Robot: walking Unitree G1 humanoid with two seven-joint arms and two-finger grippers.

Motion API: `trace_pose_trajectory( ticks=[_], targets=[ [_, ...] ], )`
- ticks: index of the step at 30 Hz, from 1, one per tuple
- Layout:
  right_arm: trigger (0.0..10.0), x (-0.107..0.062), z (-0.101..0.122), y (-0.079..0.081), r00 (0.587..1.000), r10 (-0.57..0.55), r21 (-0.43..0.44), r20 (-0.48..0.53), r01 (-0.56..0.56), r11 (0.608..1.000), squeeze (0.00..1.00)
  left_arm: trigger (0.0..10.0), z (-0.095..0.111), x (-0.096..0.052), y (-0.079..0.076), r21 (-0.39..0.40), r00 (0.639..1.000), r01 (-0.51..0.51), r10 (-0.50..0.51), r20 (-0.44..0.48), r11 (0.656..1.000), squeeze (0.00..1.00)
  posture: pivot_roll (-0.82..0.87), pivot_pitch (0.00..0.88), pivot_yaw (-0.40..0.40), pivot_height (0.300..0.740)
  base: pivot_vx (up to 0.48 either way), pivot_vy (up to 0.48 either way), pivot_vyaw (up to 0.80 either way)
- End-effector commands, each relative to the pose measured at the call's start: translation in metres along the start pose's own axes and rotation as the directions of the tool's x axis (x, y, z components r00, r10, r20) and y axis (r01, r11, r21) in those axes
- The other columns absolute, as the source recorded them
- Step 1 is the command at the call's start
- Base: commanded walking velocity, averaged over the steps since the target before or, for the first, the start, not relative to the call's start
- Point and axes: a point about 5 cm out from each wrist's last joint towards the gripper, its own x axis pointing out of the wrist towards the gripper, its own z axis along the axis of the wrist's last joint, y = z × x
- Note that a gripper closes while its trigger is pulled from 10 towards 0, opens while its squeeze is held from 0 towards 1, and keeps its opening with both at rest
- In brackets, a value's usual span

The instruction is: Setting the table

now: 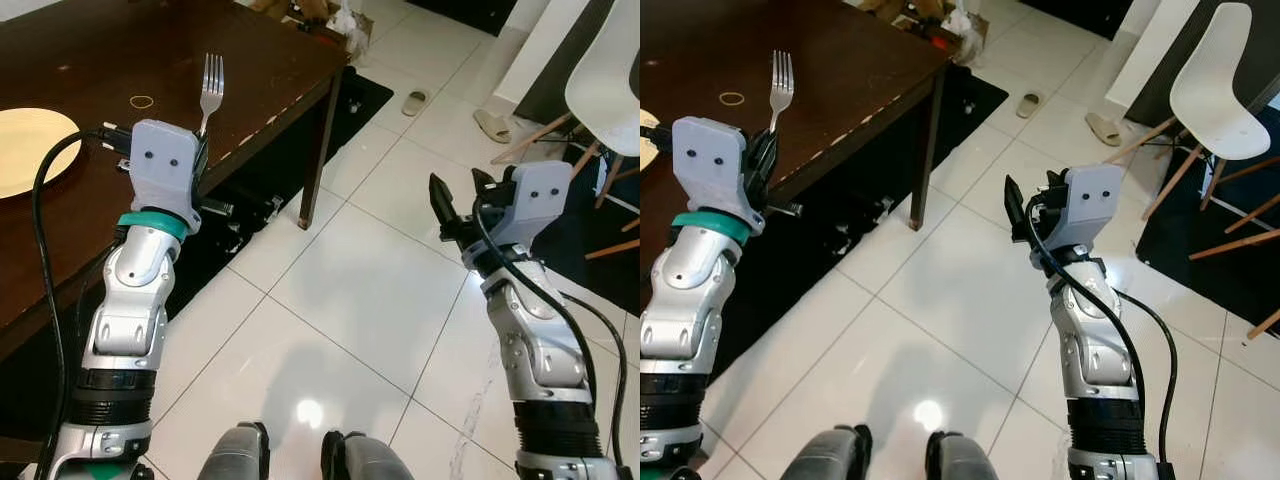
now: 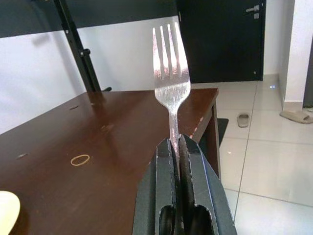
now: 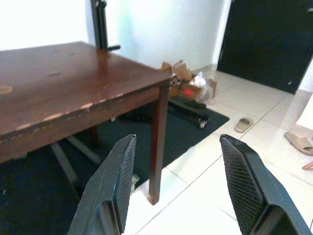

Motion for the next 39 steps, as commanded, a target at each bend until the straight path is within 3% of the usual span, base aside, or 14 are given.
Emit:
trace_pose_trajectory(
  ticks=[1,12,22,34,39],
  targets=[
    [10.0,0.001,-0.005,-0.008,0.997,-0.076,0.005,-0.019,0.076,0.997,0.00,10.0,-0.004,-0.003,-0.005,-0.001,1.000,0.023,-0.023,-0.013,1.000,0.00,0.03,0.000,-0.010,0.740,0.000,0.000,0.54],
    [10.0,0.004,-0.007,-0.012,0.991,-0.133,0.028,-0.015,0.134,0.991,0.00,10.0,-0.008,-0.003,-0.006,0.007,0.999,0.032,-0.032,-0.024,0.999,0.00,0.03,0.000,0.000,0.740,0.000,0.000,0.73],
    [10.0,0.007,-0.005,-0.004,0.997,-0.080,0.044,0.005,0.079,0.996,0.00,10.0,-0.013,-0.004,-0.005,0.017,0.999,0.035,-0.035,-0.038,0.999,0.00,0.03,0.000,0.013,0.740,0.000,0.000,0.79],
    [10.0,0.007,-0.012,-0.001,0.999,-0.052,0.048,-0.010,0.052,0.997,0.00,10.0,-0.020,-0.006,0.009,0.044,0.998,-0.022,0.024,-0.060,0.999,0.00,0.04,0.000,0.001,0.740,0.000,0.000,0.79],
    [10.0,0.008,-0.015,-0.004,0.998,-0.055,0.036,-0.020,0.056,0.998,0.00,10.0,-0.029,-0.007,0.024,0.065,0.994,-0.059,0.065,-0.088,0.996,0.00,0.06,0.000,-0.027,0.740,0.000,0.000,0.79]
  ],
)
